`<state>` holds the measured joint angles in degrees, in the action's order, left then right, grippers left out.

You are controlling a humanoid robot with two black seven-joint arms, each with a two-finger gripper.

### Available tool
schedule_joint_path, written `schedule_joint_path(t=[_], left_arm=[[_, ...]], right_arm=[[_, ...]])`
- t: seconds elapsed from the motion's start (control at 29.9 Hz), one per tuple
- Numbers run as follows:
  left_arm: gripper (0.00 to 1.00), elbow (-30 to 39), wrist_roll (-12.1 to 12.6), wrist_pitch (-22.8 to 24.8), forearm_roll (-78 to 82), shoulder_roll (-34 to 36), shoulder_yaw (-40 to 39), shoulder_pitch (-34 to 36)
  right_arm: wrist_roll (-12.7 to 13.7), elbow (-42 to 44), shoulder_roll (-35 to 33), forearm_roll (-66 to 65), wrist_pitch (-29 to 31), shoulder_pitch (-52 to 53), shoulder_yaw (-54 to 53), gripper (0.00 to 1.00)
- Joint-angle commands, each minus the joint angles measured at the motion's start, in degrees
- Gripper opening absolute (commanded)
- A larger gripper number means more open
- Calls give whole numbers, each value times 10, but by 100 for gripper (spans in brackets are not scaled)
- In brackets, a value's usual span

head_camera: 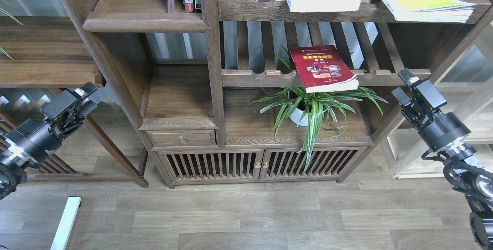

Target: Organize books on shelf

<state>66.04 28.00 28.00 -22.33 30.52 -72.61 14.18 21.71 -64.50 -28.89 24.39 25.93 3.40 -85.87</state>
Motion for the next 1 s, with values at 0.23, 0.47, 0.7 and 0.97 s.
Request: schedule_joint_path(t=[0.23, 0.47, 0.7, 0.97], left_arm=[[99, -2, 0, 0, -1, 1, 1, 0], [99, -2, 0, 0, 0, 1, 1, -5], [99, -2, 0, 0, 0, 1, 0, -14], [99, -3, 0, 0, 0, -3, 1, -15]], right_arm=[[0, 0, 1, 0, 0, -5, 2, 100], [0, 0, 1, 0, 1, -5, -2, 100], [0, 0, 0, 0, 1, -6, -3, 100], [-1, 0, 2, 0, 2, -6, -5, 100]])
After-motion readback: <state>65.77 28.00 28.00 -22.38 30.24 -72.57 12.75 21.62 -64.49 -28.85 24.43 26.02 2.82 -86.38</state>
